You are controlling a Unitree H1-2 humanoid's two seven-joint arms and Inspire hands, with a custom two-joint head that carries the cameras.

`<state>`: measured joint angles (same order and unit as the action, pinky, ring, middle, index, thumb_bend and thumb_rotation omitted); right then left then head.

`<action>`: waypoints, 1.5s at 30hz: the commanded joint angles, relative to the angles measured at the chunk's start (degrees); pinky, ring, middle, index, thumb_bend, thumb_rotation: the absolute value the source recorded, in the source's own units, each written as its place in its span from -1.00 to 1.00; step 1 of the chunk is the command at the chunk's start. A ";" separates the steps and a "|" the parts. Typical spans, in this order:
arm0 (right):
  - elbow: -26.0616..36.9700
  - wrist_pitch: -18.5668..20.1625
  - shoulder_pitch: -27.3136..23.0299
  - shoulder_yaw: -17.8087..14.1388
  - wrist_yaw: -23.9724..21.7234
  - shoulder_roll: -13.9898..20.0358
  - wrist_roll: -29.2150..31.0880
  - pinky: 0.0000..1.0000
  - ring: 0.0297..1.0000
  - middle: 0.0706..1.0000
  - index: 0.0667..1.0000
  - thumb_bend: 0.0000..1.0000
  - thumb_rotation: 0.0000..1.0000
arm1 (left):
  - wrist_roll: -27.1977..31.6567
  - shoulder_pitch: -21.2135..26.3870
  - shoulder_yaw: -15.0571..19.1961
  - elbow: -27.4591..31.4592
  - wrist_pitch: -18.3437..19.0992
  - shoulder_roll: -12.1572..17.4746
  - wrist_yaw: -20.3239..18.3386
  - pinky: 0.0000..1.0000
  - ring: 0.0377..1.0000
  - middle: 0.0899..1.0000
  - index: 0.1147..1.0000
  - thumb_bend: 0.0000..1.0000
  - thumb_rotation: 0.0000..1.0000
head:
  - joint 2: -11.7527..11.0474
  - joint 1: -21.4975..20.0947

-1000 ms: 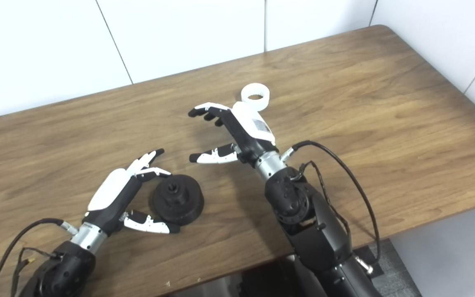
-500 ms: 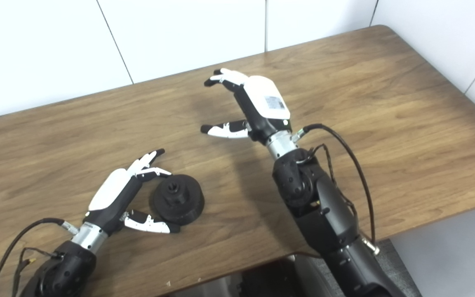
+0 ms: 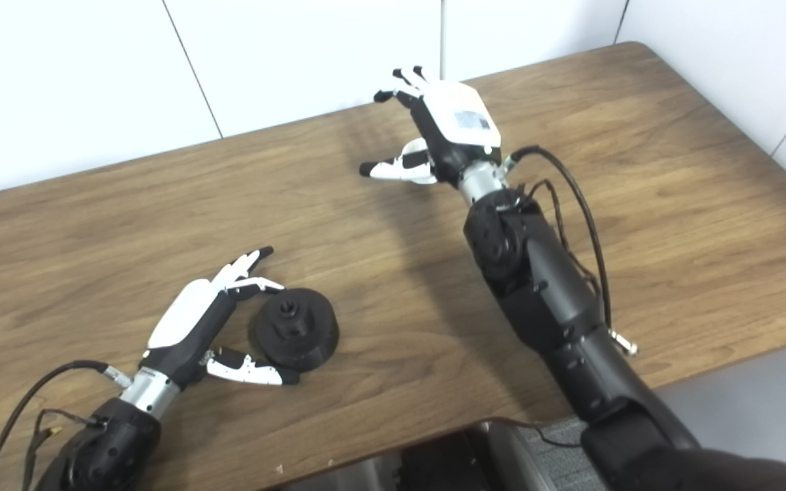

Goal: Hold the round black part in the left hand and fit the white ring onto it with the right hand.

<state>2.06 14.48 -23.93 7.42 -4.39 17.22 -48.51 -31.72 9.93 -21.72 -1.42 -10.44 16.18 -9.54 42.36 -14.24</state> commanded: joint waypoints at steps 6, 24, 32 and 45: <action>-4.91 1.77 -6.79 0.63 -3.24 3.48 0.73 0.82 0.95 0.91 0.62 0.68 -0.05 | -1.87 0.24 0.41 -0.28 0.10 0.87 0.28 1.00 1.00 1.00 0.11 0.91 -0.36 | 0.03 0.29; -8.65 8.31 -8.92 4.53 -17.40 9.51 3.63 0.87 1.00 1.00 0.86 1.00 0.20 | -1.48 -0.55 0.92 0.02 -0.16 0.86 0.54 1.00 1.00 1.00 0.10 0.92 -0.40 | 0.70 0.54; -8.52 9.14 -8.47 5.20 -17.97 10.42 4.21 0.91 1.00 1.00 0.83 1.00 0.13 | -1.76 -0.57 1.19 0.32 0.17 1.18 0.25 1.00 1.00 1.00 0.11 0.91 -0.41 | 0.77 0.60; -8.74 6.98 -7.16 5.63 -13.84 10.41 4.48 0.88 1.00 1.00 0.71 0.87 0.05 | -1.19 -1.32 1.30 0.95 0.26 1.27 -0.24 1.00 1.00 1.00 0.11 0.90 -0.40 | 1.06 0.98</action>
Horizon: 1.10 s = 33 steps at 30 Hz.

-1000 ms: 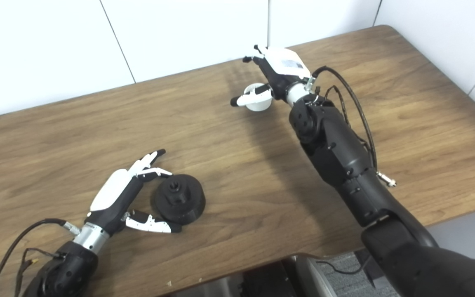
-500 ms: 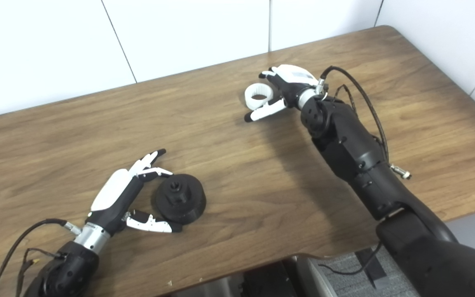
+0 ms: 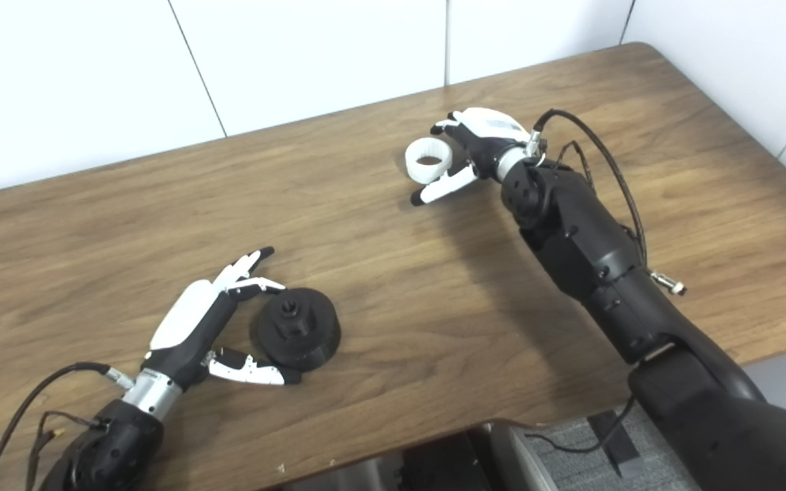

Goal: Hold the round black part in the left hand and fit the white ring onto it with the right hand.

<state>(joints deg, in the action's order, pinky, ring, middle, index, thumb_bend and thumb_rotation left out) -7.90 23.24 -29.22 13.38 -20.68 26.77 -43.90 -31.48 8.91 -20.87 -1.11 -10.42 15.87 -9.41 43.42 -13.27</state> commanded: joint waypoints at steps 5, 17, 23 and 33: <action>0.65 -3.18 -1.21 -0.59 6.20 0.04 0.28 0.84 0.96 0.97 0.59 0.82 0.01 | -1.13 -0.24 0.62 0.64 0.14 1.44 -0.22 1.00 1.00 1.00 0.11 0.90 -0.43 | 0.19 0.09; -1.11 -5.65 -0.70 -0.47 11.95 -0.75 0.80 0.79 0.88 0.87 0.33 0.69 -0.12 | -1.18 0.10 0.62 0.43 0.35 1.15 -0.23 1.00 1.00 1.00 0.10 0.91 -0.42 | 0.38 0.51; -1.24 -5.82 -0.51 -0.40 12.36 -0.90 1.18 0.77 0.88 0.86 0.32 0.69 -0.14 | -1.32 0.04 0.67 0.64 0.30 1.21 -0.17 1.00 1.00 1.00 0.10 0.91 -0.41 | 0.57 0.94; -1.09 -6.05 0.00 -0.15 12.73 -0.96 1.70 0.77 0.86 0.84 0.35 0.71 -0.14 | -1.26 0.00 0.78 1.19 0.68 1.34 -0.61 1.00 1.00 1.00 0.11 0.90 -0.37 | 0.97 0.86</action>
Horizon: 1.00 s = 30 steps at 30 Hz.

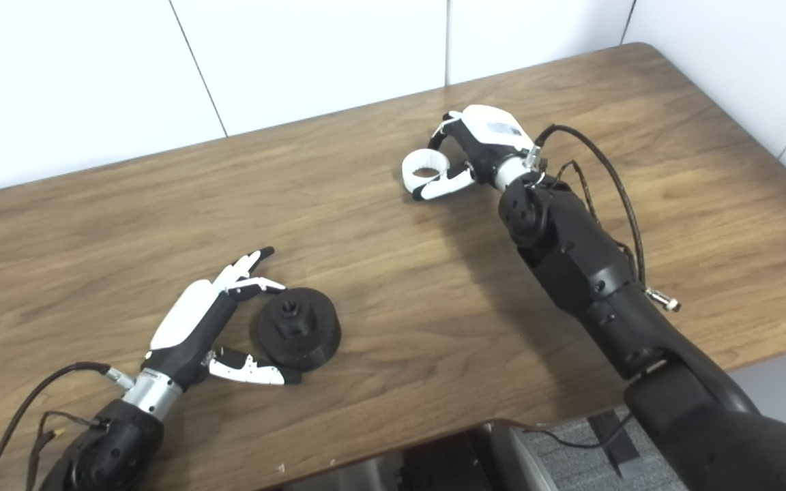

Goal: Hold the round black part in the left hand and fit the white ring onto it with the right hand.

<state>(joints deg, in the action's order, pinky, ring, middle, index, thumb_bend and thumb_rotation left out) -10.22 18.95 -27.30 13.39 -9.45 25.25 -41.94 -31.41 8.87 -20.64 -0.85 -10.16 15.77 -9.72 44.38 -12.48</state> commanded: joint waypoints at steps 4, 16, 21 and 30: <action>1.52 -1.75 -1.54 -0.08 1.77 0.56 -0.08 0.78 0.86 0.84 0.35 0.70 -0.19 | -1.31 -0.03 0.55 0.93 0.36 1.35 -0.33 1.00 1.00 1.00 0.10 0.90 -0.39 | 0.05 0.17; 1.50 -2.59 -1.04 -0.53 3.99 0.37 0.21 0.80 0.86 0.78 0.19 0.56 -0.35 | -1.81 -0.25 0.37 1.14 0.54 1.31 -0.35 1.00 1.00 1.00 0.11 0.89 -0.36 | 0.35 0.30; 1.25 -3.66 -0.85 -0.68 5.21 0.35 0.51 0.77 0.83 0.75 0.14 0.53 -0.42 | -2.12 -0.30 0.28 1.37 0.84 1.37 -0.49 1.00 1.00 1.00 0.11 0.89 -0.35 | 0.54 0.37; 1.73 -3.82 -0.52 -1.09 5.23 0.27 0.90 0.81 0.84 0.74 0.13 0.53 -0.40 | -2.38 -0.43 0.21 1.58 1.02 1.24 -0.46 1.00 1.00 1.00 0.11 0.88 -0.32 | 0.86 0.54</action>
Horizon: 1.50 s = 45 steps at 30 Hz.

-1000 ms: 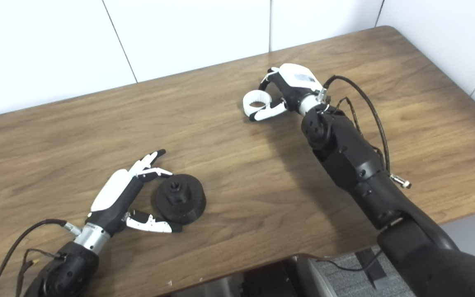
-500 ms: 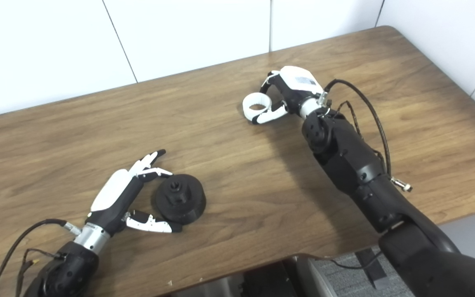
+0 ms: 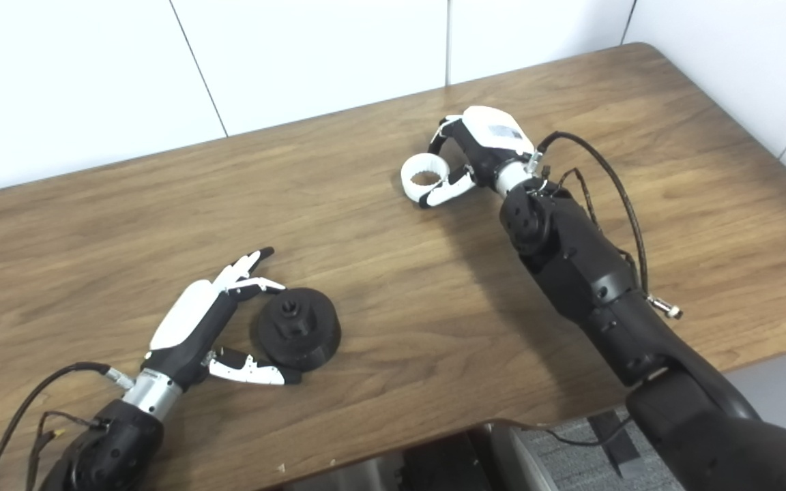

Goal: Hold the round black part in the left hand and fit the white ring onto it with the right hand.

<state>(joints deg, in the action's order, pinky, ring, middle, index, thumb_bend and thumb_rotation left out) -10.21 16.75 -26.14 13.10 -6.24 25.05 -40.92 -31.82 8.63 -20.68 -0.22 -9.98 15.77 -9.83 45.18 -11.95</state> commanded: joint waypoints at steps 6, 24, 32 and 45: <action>1.86 -2.39 -1.28 -1.40 4.38 -0.16 -0.01 0.75 0.80 0.70 0.10 0.53 -0.46 | -1.93 -0.27 0.23 1.08 1.02 1.00 -0.35 1.00 1.00 1.00 0.11 0.89 -0.31 | 0.17 0.11; 6.25 -3.28 -1.48 -2.91 6.49 -0.87 1.13 0.83 0.81 0.68 -0.09 0.04 -0.69 | -1.90 -0.15 0.31 0.70 0.69 0.87 0.02 1.00 1.00 1.00 0.10 0.89 -0.34 | 0.55 0.29; 8.58 -4.59 -2.03 -4.52 6.89 -1.30 2.46 0.86 0.81 0.68 -0.09 0.04 -0.69 | -2.15 0.10 0.26 0.82 1.06 1.00 -0.32 1.00 1.00 1.00 0.10 0.89 -0.33 | 0.62 0.45; 15.42 -2.55 -2.01 -6.60 4.30 -2.21 4.53 0.80 0.85 0.69 -0.09 0.04 -0.69 | -1.97 0.48 0.27 0.60 1.19 0.81 -0.29 1.00 1.00 1.00 0.10 0.89 -0.35 | 0.86 0.82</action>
<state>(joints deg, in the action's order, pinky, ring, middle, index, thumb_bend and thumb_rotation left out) 2.24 14.57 -25.45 7.59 -2.49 22.72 -36.67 -31.92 8.56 -20.65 -0.11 -9.62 15.68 -9.83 45.97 -11.08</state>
